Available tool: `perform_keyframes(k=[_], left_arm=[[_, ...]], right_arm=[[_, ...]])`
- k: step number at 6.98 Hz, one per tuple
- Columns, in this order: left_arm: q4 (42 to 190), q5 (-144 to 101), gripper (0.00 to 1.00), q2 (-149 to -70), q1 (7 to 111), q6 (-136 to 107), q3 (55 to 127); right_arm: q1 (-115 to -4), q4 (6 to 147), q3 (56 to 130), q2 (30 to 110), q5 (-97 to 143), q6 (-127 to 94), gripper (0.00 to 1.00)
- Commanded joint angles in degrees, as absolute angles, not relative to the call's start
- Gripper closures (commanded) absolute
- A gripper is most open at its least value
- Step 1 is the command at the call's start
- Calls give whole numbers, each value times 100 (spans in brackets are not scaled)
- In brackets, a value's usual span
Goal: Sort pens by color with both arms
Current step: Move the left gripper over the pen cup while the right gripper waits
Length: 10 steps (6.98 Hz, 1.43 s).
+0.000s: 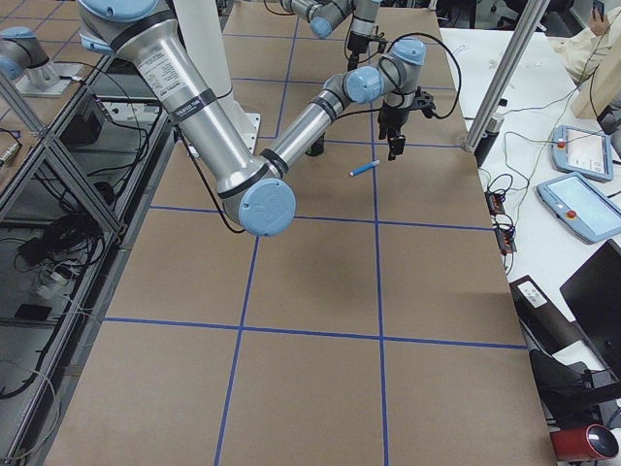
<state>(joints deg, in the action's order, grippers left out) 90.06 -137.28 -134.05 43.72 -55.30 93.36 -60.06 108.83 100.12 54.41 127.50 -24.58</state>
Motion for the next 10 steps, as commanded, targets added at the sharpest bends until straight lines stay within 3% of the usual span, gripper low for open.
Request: perform_keyframes(k=[1, 3, 4, 7, 10], left_arm=[[9044, -13755, 1, -13517, 3939, -5791, 9229], [9044, -13729, 2, -13544, 3526, -5775, 9220], [9061, -13729, 9, -13666, 3464, -5766, 9028], [9420, -13720, 13, -14071, 3472, -5774, 8307], [9483, -13720, 21, -14036, 3480, -5722, 8227]], right_arm=[[-5924, 10881, 10011, 5432, 12762, -2461, 1], [-5889, 10872, 9993, 5423, 12744, -2461, 1], [-5889, 10881, 9993, 5423, 12735, -2461, 1], [-5889, 10872, 9993, 5423, 12735, -2461, 1], [-5871, 10872, 9993, 5414, 12727, -2478, 1]])
